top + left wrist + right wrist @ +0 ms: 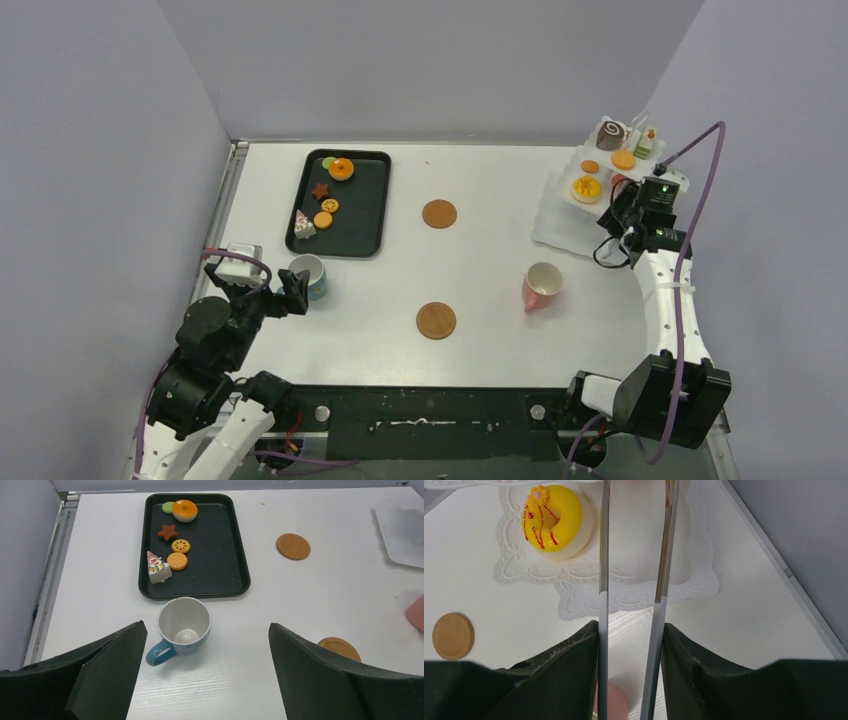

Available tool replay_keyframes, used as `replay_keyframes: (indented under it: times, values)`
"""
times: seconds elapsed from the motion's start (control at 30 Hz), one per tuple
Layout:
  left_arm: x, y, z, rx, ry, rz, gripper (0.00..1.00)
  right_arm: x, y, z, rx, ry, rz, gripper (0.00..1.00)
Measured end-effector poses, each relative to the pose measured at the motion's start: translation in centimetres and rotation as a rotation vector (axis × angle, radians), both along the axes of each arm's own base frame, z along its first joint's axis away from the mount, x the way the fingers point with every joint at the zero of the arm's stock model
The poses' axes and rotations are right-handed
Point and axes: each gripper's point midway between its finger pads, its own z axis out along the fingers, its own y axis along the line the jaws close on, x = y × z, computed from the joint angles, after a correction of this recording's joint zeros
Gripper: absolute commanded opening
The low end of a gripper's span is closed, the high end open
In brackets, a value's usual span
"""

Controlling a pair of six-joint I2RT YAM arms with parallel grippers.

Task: Serve the afternoon tea
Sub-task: Place the desert on the desert table.

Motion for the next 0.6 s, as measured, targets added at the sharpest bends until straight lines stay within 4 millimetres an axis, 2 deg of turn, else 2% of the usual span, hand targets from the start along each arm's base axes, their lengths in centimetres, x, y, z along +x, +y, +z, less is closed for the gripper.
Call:
replay_keyframes:
  times: [0.23, 0.6]
  values:
    - [0.0, -0.2, 0.0, 0.000, 0.001, -0.008, 0.91, -1.0, 0.2, -0.2, 0.018, 0.033, -0.017, 0.42]
    - [-0.1, -0.4, 0.0, -0.002, 0.002, -0.023, 0.91, -3.6, 1.0, 1.3, 0.042, 0.025, -0.036, 0.40]
